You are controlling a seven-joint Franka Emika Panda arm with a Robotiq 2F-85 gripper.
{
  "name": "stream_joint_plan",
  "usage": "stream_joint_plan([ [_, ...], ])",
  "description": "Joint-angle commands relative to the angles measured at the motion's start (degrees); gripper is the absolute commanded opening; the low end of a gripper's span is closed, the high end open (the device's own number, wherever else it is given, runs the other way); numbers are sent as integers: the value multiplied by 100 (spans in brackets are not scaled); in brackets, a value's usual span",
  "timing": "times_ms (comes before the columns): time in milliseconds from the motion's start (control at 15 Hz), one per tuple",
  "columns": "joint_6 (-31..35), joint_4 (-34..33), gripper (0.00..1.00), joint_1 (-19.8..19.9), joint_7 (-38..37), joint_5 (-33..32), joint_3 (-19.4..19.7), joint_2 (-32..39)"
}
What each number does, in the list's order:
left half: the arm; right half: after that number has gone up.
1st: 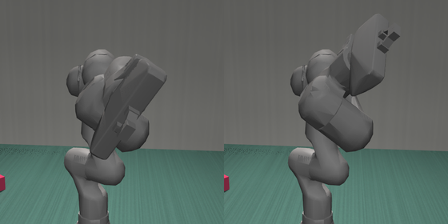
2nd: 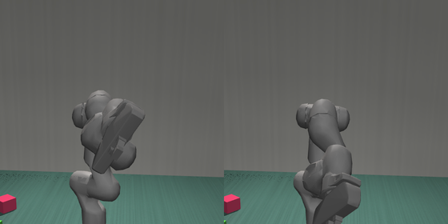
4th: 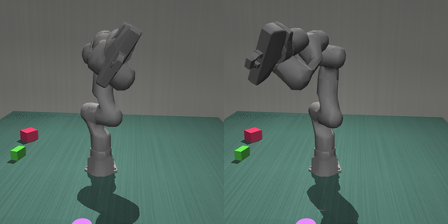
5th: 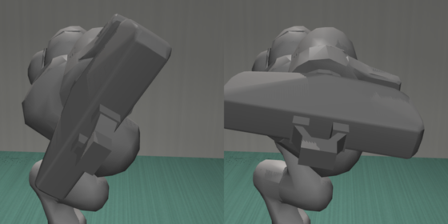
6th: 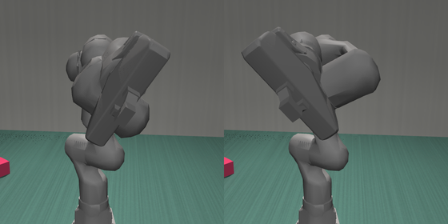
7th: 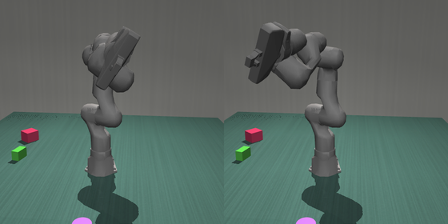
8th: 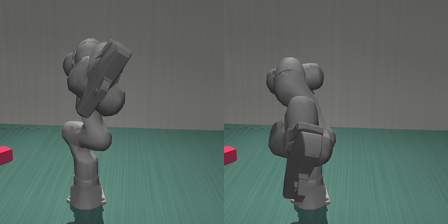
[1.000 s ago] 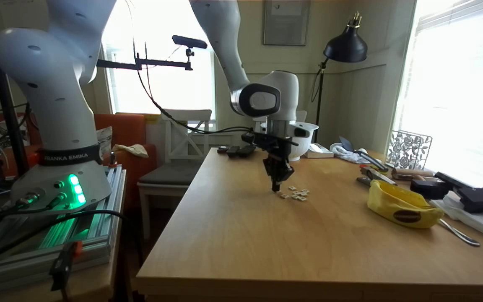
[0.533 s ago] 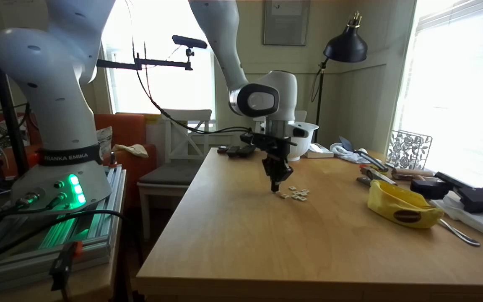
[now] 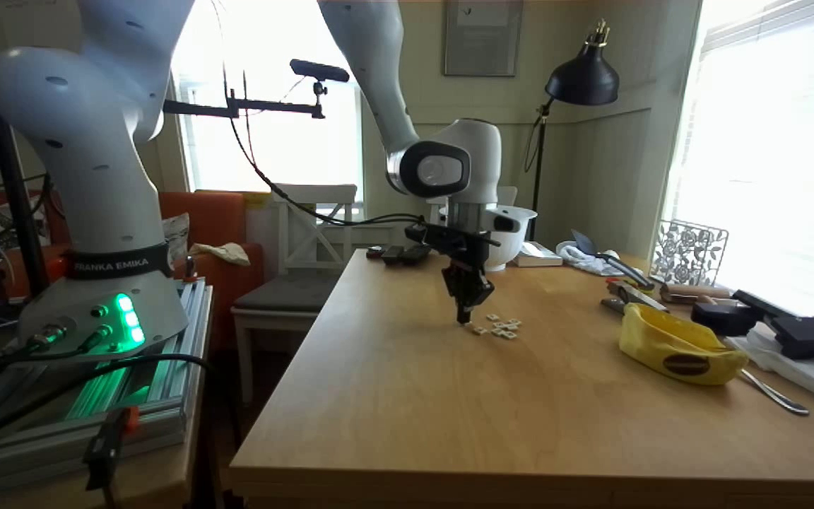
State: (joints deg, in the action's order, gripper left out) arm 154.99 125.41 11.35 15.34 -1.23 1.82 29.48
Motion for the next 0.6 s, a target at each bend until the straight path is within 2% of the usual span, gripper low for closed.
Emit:
stream_joint_plan([
  [0,82,-56,0,89,25,82,-71,151],
  [533,129,-132,0,84,61,40,-78,234],
])
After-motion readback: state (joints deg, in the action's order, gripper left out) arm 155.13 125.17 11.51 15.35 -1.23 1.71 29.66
